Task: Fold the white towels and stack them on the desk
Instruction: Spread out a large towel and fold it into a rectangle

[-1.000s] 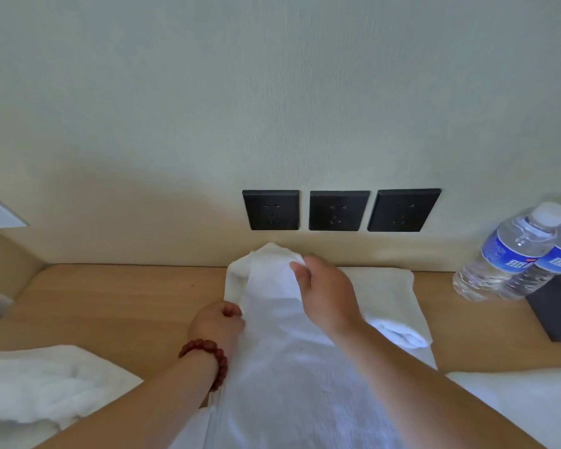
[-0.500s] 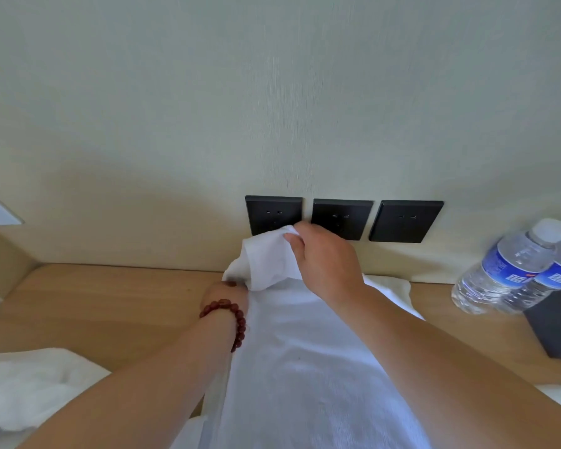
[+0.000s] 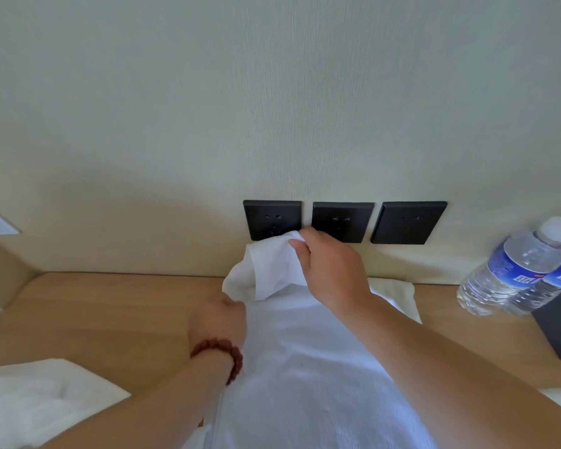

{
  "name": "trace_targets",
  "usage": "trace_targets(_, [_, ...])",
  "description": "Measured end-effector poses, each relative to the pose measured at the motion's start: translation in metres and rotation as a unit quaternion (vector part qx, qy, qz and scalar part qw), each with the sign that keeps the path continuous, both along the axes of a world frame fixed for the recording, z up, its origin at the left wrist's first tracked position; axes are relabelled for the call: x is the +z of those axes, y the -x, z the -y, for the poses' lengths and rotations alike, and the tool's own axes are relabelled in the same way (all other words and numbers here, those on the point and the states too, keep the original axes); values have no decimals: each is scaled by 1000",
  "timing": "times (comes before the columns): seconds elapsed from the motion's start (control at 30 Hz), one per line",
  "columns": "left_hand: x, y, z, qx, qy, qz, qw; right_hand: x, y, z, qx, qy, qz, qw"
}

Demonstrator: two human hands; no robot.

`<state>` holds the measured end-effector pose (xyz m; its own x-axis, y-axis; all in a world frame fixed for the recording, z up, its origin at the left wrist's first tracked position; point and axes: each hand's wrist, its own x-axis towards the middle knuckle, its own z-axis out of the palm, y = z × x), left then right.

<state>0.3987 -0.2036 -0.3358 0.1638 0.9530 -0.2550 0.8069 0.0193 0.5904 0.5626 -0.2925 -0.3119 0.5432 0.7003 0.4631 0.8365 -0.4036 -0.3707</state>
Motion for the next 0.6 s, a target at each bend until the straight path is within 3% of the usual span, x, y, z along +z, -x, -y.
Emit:
trace_targets(0.2, [-1, -14, 28, -158, 91, 66, 981, -1, -1, 0, 0, -7, -4, 1000])
trace_targets(0.43, [-11, -32, -22, -66, 49, -42, 996, -2, 8, 4, 6, -37, 9, 999])
trace_targets(0.6, [-8, -34, -35, -121, -31, -31, 992, -8, 9, 6, 4, -54, 9, 999])
